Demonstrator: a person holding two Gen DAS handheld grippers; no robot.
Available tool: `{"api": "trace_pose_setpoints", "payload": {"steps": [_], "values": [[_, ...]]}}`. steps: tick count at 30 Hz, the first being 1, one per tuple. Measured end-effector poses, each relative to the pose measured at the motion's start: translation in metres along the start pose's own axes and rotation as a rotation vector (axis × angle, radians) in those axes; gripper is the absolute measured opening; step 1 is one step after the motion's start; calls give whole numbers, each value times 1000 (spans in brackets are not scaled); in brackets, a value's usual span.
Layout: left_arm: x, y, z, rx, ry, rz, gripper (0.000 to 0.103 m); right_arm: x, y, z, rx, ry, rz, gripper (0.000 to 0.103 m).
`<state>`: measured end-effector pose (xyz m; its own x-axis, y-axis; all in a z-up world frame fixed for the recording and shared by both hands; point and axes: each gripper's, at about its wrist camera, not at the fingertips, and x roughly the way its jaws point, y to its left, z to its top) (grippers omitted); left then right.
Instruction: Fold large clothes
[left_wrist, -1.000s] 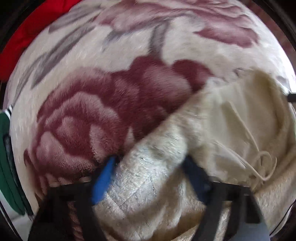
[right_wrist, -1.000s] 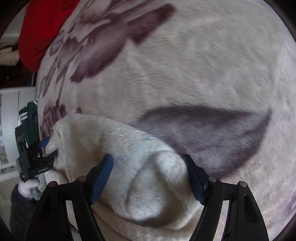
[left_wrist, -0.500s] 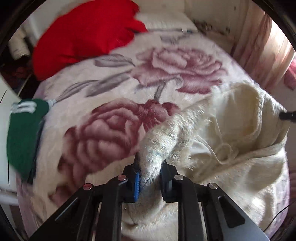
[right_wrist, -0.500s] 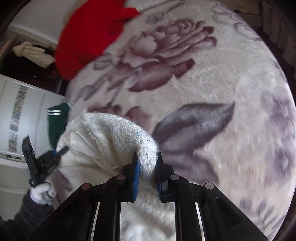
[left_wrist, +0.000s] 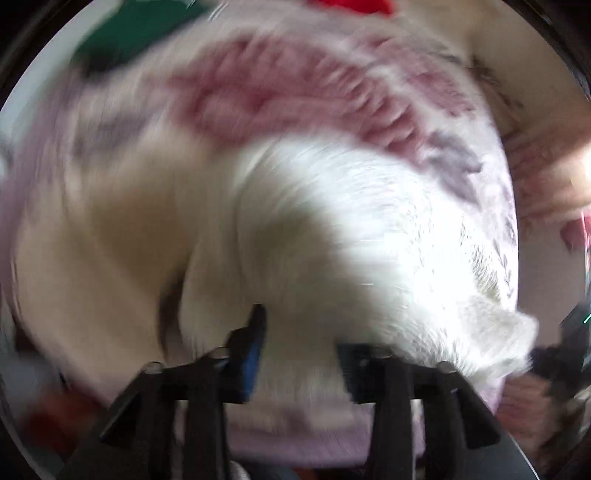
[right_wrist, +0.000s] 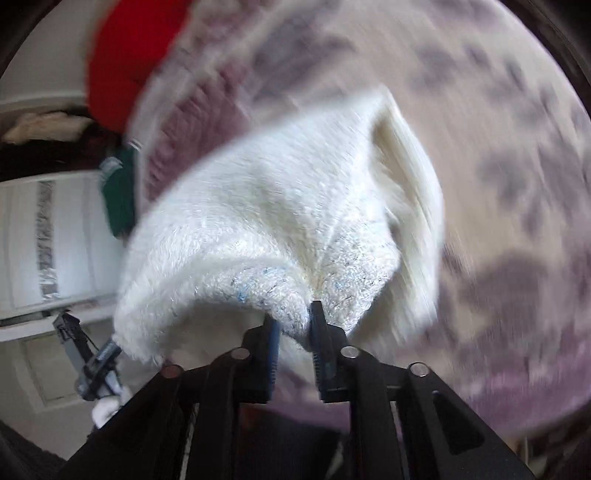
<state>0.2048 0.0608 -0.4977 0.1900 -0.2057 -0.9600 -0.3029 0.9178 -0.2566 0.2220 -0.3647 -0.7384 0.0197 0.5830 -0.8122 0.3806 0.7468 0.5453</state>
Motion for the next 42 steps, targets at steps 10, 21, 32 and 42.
{"api": "trace_pose_setpoints", "payload": {"steps": [10, 21, 32, 42], "values": [[-1, 44, -20, -88, 78, 57, 83, -14, -40, -45, 133, 18, -37, 89], [87, 5, 153, 36, 125, -51, 83, 16, -41, 80, 254, -122, 91, 89], [81, -15, 165, 53, 12, -217, 12, 7, 23, 161, 132, -260, 134, 9], [95, 51, 175, -200, 104, -328, 15, 9, -12, 180, 142, -140, 53, 68]]}}
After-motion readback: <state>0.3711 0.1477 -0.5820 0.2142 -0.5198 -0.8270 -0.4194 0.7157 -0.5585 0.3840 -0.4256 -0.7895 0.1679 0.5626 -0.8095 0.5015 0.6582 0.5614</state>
